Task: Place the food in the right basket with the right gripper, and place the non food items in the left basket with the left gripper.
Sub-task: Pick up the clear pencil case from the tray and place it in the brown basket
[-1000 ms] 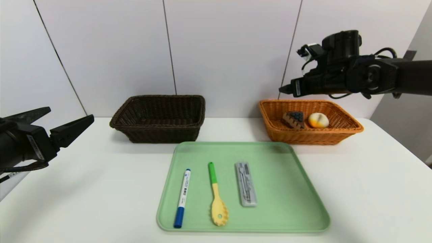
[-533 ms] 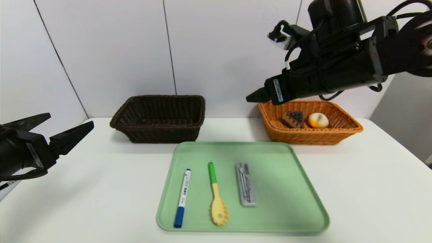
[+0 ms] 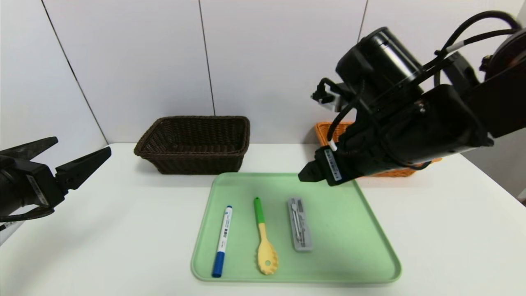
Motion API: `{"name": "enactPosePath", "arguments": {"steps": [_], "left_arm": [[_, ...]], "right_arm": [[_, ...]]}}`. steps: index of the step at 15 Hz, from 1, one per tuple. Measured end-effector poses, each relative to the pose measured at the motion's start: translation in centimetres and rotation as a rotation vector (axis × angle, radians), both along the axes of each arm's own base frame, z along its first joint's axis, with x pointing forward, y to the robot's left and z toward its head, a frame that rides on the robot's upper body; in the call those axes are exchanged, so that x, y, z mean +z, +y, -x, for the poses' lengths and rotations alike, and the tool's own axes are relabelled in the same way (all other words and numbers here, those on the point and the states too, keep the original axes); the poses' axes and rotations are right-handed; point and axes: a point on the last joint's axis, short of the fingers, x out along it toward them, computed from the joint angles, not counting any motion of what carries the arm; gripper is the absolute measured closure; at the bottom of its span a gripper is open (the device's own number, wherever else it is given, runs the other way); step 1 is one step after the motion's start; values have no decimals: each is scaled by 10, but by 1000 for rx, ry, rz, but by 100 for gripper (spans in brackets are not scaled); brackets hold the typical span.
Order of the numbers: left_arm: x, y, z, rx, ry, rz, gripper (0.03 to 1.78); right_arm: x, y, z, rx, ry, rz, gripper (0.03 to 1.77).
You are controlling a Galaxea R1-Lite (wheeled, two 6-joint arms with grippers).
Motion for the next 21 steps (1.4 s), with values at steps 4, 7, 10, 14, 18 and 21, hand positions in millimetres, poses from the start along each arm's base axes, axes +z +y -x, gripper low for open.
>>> {"name": "enactPosePath", "arguments": {"steps": [4, 7, 10, 14, 18, 21], "left_arm": [[-1, -1, 1, -8, 0, -8, 12], [-4, -1, 5, -9, 3, -11, 12], [-6, -1, 8, -8, 6, -11, 12], [-7, 0, 10, -8, 6, -11, 12], [-7, 0, 10, -5, 6, -11, 12], [-9, 0, 11, -4, 14, -10, 12]], "right_arm": [[-29, 23, 5, -121, 113, 10, 11], [-50, 36, -1, -183, 163, 21, 11], [-73, 45, -8, -235, 202, 52, 10], [-95, 56, -13, -256, 222, 46, 10], [-110, 62, -19, -257, 231, 43, 10], [-118, 62, -23, -267, 243, 58, 10]]}}
